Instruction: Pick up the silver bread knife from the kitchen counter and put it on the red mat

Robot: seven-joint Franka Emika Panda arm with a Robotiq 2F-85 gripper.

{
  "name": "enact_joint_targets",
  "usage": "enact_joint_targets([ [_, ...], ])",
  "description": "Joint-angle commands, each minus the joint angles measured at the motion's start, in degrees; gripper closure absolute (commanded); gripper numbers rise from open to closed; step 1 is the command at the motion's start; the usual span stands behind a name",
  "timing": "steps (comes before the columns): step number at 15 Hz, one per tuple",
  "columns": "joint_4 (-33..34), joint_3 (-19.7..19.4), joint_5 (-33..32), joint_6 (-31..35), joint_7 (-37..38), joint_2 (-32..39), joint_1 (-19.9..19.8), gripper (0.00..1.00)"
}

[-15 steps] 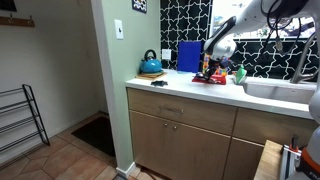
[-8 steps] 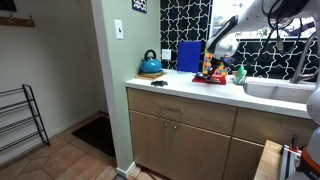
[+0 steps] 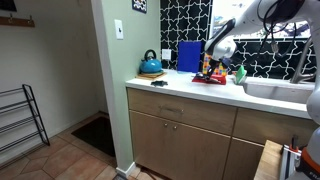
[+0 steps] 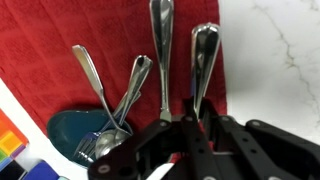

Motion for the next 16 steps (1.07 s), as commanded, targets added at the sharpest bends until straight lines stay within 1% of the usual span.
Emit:
enact_joint_targets([
  [1, 2.8, 0.6, -0.1, -0.3, -1.5, 2.6, -1.0, 0.97],
  [7, 4.2, 0.5, -1.5, -1.3, -1.3, 4.2, -1.0, 0.96],
  [8, 4.2, 0.5, -1.5, -1.3, -1.3, 4.2, -1.0, 0.74],
  [9, 4.3, 0.6, -1.4, -1.3, -1.2, 4.3, -1.1, 0.69],
  [10, 4.2, 0.7, -1.2, -1.2, -1.4, 4.0, -1.2, 0.54],
  [12, 3.8, 0.9, -1.0, -1.0, -1.9, 3.1, -1.4, 0.41],
  [14, 2.9, 0.9, -0.8, -0.9, -2.2, 1.8, -1.4, 0.35],
  [16, 2.1, 0.9, -0.6, -2.1, -2.3, 0.1, -1.4, 0.34],
])
